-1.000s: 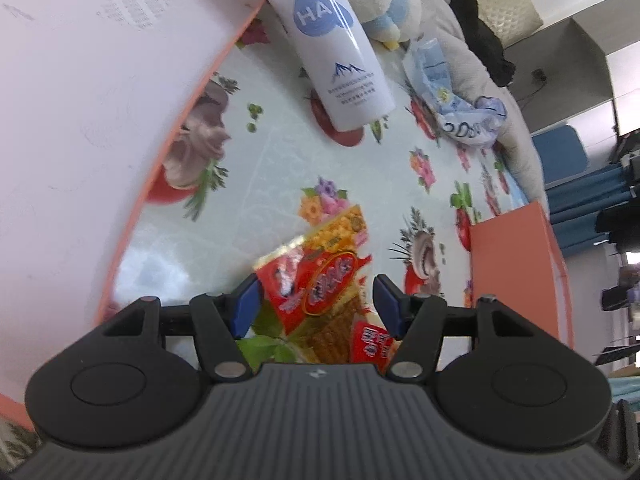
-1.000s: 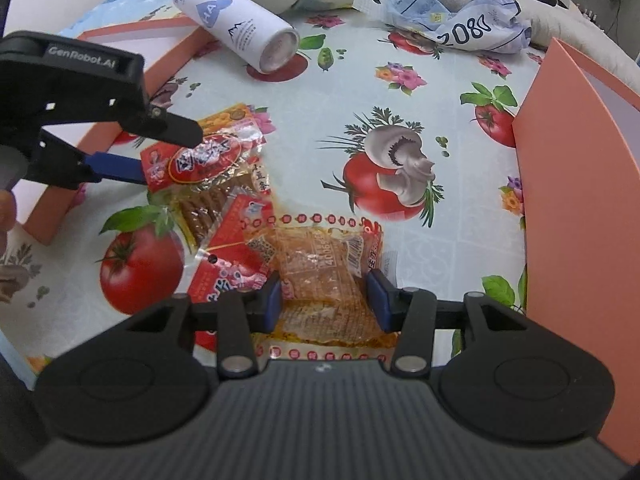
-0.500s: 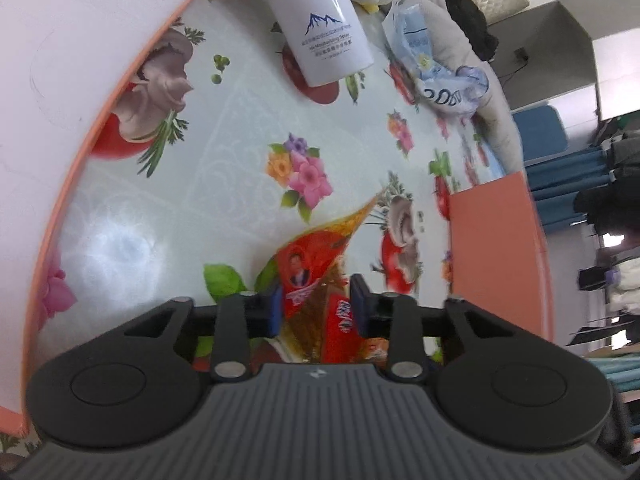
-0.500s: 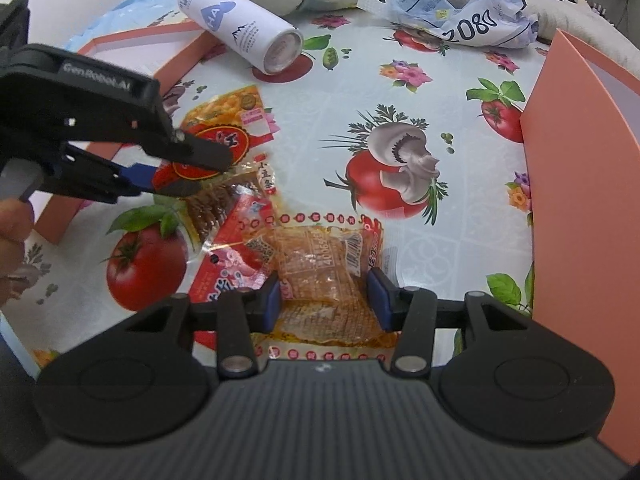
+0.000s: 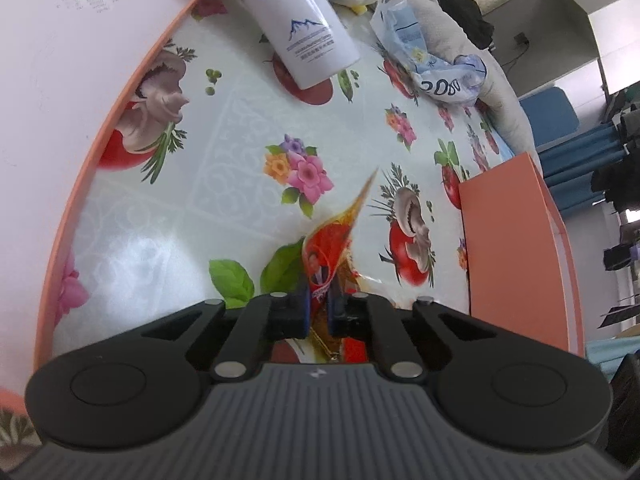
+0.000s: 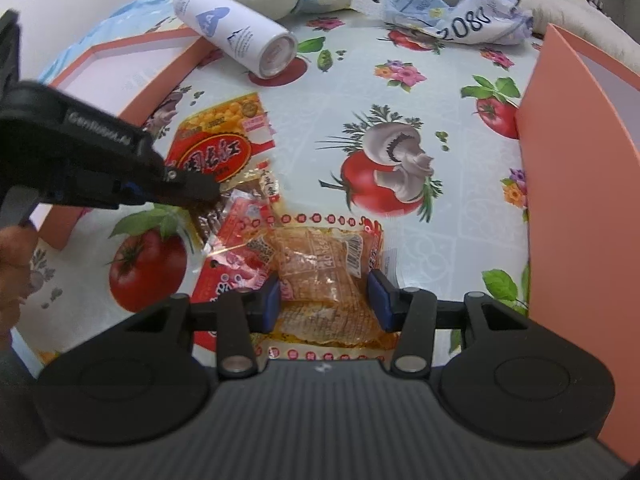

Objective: Organize snacks
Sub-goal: 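Carry the red strip pack and clear pack over the deep pink box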

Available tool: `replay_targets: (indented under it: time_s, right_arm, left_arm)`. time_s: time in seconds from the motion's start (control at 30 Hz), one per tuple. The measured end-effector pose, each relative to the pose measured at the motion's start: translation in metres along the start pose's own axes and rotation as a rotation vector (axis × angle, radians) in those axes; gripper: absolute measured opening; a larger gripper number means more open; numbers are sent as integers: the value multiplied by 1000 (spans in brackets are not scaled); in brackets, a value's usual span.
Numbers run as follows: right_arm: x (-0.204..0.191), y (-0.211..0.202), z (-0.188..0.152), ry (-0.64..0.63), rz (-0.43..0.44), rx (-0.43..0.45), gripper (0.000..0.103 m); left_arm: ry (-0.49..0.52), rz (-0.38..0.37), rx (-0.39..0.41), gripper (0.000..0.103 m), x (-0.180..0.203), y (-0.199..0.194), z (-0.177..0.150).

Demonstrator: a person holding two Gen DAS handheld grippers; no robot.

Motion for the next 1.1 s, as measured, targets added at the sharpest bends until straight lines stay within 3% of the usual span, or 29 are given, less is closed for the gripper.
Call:
replay_targets:
  time_s: [0.13, 0.4, 0.6, 0.77, 1.1]
  right_arm:
    - [17, -30, 7, 77, 12, 42, 47]
    - [32, -88, 11, 97, -32, 145, 47]
    - [46, -126, 2, 137, -63, 196, 47]
    - [60, -162, -7, 173, -68, 242, 47]
    - [78, -228, -21, 226, -81, 318, 47]
  left_arm:
    - [73, 25, 39, 4, 22, -19, 1]
    - [196, 94, 135, 3, 74, -65, 1]
    - [322, 184, 167, 3, 113, -98, -19]
    - [383, 208, 184, 4, 136, -121, -43]
    - [357, 153, 241, 4, 167, -172, -87]
Point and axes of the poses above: each gripper's, at about its wrist camera, not at the fingertips, and y roughly the way its jaws point, x to its right, z to its top, the point moved 5 cm from there along y, roughly the way its jaws point, and after that the axes turned 12 degrees about -z, right-handed, at the moved point
